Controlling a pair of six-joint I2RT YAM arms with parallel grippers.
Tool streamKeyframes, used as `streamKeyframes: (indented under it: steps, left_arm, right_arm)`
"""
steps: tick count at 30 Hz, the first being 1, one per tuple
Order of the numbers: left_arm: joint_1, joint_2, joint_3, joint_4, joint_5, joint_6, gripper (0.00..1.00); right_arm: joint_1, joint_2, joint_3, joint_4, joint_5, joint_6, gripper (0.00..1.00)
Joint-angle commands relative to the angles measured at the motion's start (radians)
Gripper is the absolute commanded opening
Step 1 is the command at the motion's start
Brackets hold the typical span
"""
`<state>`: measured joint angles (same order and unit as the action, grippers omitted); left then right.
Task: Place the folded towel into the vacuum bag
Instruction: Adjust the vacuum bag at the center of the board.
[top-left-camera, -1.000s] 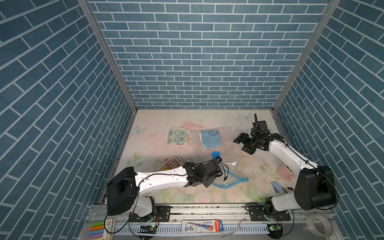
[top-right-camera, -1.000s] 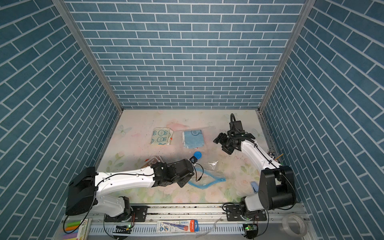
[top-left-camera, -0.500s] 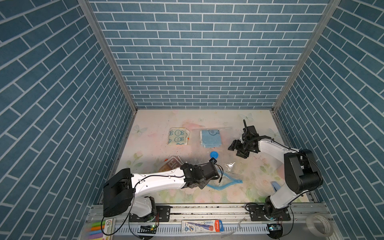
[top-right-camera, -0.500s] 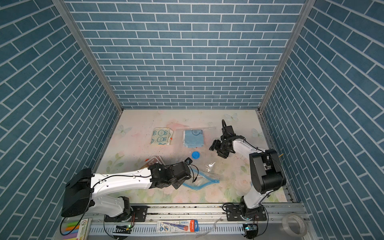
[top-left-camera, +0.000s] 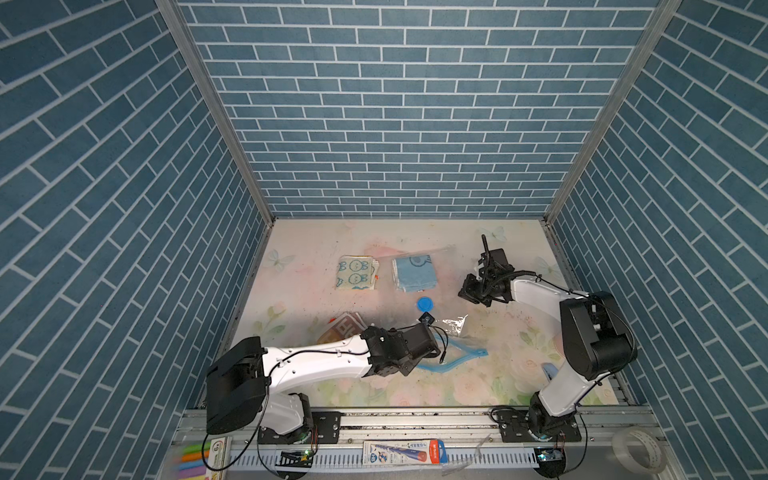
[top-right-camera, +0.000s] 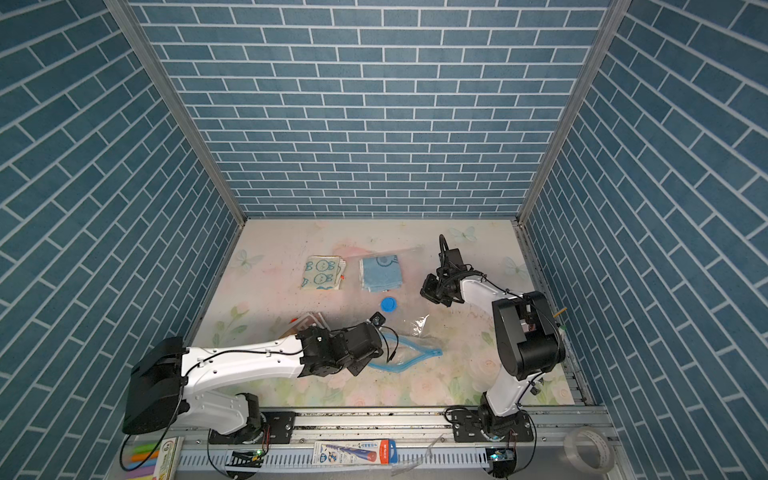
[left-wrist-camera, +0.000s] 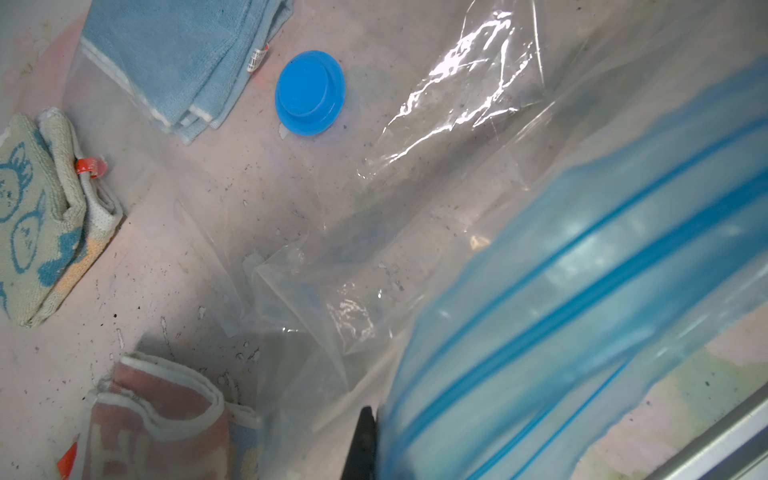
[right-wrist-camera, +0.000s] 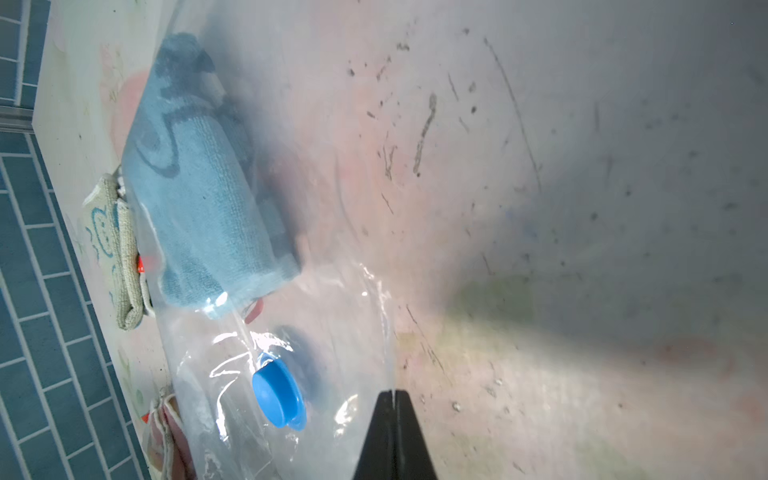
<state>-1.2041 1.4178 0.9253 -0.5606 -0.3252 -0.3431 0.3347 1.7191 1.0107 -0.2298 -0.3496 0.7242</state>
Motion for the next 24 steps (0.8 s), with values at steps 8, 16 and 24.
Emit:
streamKeyframes:
  steps: [8,16,24]
  left_arm:
    - [-0.004,-0.042,0.008,0.006,-0.120,0.124,0.00]
    - [-0.002,0.011,-0.009,0.148,-0.175,0.196,0.00]
    - [0.027,0.164,0.068,0.226,-0.085,0.154,0.00]
  right_arm:
    - [-0.051,0.081,0.169,-0.009,0.139,-0.034,0.00]
    - [-0.096,0.193,0.336,-0.046,0.091,-0.062,0.00]
    - [-0.125,0.113,0.347,-0.091,0.092,-0.073,0.52]
